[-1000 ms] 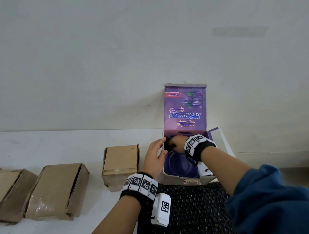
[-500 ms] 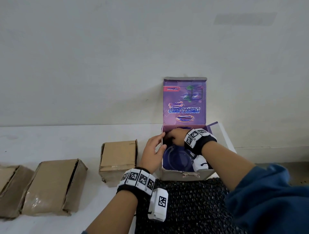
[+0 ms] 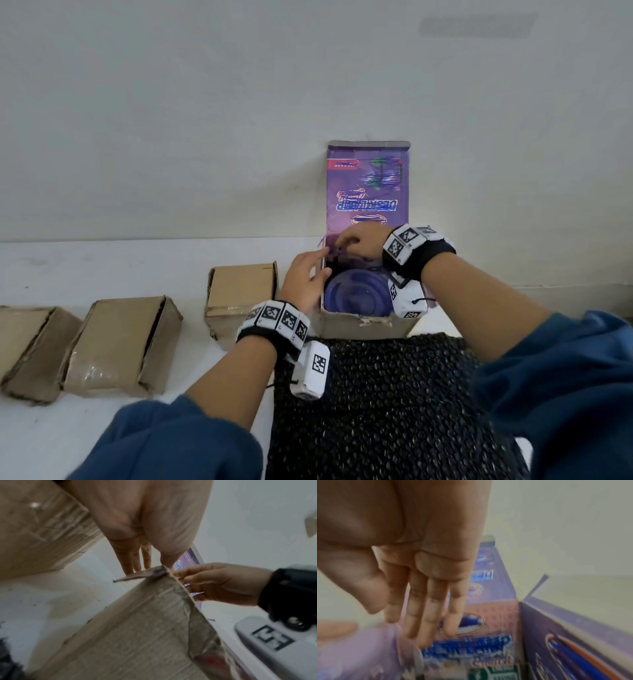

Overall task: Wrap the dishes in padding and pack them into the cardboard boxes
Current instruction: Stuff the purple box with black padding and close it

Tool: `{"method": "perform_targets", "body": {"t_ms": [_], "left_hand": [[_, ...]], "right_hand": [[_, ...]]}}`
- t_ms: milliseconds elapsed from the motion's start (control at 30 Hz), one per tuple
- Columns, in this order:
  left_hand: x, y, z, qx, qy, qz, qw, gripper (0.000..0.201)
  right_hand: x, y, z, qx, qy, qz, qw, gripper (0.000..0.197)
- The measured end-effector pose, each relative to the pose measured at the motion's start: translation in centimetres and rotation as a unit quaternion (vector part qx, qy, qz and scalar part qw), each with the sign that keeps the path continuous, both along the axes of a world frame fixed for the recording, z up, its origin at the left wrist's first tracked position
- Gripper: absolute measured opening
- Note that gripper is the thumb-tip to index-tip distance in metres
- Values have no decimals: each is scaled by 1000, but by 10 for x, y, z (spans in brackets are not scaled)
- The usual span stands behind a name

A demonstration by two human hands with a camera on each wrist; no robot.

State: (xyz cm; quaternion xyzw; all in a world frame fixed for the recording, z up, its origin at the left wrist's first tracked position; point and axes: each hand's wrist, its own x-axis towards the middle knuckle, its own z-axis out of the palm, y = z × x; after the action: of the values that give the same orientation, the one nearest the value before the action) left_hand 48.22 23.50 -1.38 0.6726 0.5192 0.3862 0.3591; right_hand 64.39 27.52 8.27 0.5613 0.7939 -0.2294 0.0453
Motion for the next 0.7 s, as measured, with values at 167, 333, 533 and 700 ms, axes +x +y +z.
{"method": "perform_targets", "body": {"t_ms": [167,333,533,700], "left_hand": [[-14,-21,19,72,85,8,994,43],[-33,-82,32,97,103,81,987,36],[-47,-183,26,-83,137,73,984,23],[-57,-235,-5,-217,247,70,942,30]], "right_hand": [[18,-50,46,62,85,-39,994,31],[34,-121,44,49,98,-47,993,29],[43,-218,1,-9,76,-55,996,28],[34,-270,-45,-74,103,-101,987,22]]}}
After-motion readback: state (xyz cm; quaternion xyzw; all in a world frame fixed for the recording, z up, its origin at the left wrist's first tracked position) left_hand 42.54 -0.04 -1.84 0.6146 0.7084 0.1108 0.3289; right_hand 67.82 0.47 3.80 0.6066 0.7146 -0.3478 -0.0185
